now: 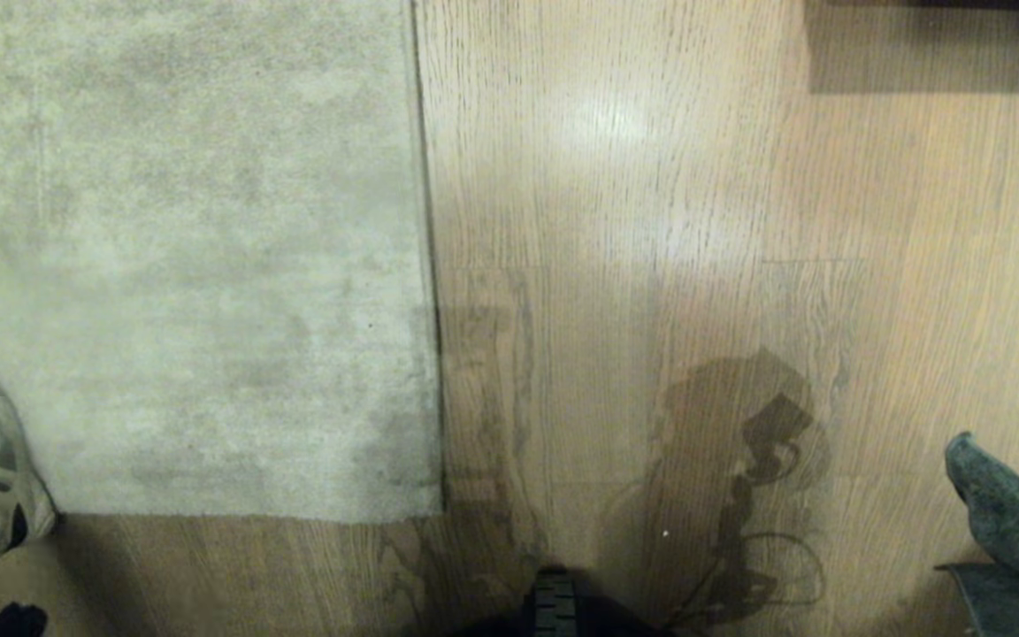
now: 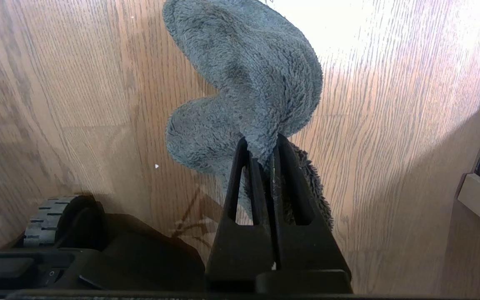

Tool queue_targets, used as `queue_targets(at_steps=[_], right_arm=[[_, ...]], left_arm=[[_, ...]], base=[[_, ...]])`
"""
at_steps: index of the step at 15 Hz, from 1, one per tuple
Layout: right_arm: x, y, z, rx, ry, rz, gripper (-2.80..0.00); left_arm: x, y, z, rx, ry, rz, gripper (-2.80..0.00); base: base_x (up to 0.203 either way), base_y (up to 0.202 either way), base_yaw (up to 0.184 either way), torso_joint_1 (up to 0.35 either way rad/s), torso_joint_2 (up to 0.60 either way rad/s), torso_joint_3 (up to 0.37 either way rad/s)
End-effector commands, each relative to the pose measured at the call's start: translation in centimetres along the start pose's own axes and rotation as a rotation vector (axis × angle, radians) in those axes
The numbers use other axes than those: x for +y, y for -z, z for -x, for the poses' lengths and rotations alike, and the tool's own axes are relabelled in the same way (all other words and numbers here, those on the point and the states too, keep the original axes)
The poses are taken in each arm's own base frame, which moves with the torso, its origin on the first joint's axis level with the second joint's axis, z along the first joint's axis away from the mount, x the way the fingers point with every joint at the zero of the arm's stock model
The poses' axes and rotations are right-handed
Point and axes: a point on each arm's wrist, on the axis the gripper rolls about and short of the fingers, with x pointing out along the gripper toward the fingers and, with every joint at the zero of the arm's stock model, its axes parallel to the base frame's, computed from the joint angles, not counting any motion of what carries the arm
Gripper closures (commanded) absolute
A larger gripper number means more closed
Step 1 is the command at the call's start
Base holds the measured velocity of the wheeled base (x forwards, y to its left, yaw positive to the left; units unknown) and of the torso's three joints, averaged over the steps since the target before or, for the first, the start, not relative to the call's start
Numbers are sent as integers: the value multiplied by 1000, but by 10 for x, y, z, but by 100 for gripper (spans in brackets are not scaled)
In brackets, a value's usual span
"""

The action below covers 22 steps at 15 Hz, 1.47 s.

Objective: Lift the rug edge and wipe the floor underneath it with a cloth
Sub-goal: Lift up the carpet

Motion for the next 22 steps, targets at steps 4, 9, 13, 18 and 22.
queue_targets(at_steps=[4, 9, 13, 18, 22], right_arm=[[0, 0, 0, 1, 0, 0, 0], [0, 0, 0, 1, 0, 0, 0], [0, 0, 0, 1, 0, 0, 0], [0, 0, 0, 1, 0, 0, 0], [0, 0, 0, 1, 0, 0, 0]], left_arm=[[-6, -18, -33, 195, 360, 19, 0], [-26, -28, -82, 420, 525, 0, 0], [-52, -29, -130, 554, 584, -8, 0], [-111, -16, -192, 625, 444, -59, 0], [-146, -4, -233, 616, 295, -110, 0]], base=[[0, 0, 0, 0, 0, 0], [0, 0, 0, 0, 0, 0], [0, 0, 0, 0, 0, 0], [0, 0, 0, 0, 0, 0], [0, 0, 0, 0, 0, 0]])
